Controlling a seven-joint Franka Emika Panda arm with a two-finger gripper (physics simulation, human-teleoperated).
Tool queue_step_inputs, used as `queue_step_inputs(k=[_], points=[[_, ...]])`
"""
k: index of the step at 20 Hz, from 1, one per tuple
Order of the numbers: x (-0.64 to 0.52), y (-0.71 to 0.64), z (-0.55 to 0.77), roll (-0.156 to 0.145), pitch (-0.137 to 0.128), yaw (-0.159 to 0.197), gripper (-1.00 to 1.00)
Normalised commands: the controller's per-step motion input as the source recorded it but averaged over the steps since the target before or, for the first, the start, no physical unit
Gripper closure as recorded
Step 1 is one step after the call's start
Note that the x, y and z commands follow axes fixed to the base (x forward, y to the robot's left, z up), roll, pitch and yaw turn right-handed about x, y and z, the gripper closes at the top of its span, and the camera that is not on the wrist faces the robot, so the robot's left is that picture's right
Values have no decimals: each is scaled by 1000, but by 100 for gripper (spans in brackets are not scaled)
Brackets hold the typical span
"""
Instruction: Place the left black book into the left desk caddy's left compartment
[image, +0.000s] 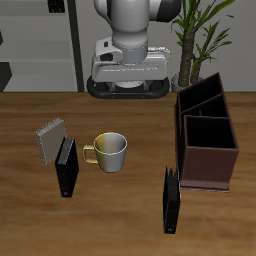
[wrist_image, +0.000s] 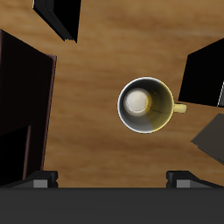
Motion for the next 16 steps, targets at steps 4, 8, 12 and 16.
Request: queue_step_inputs(k=[4,8,12,16], points=[[383,137,93,-53,-1,-4,-100],[485,98,161,-49,-7,-30,-100],[527,319,102,-13,4,-9,-100],[511,405,86,28,3,10,-100]])
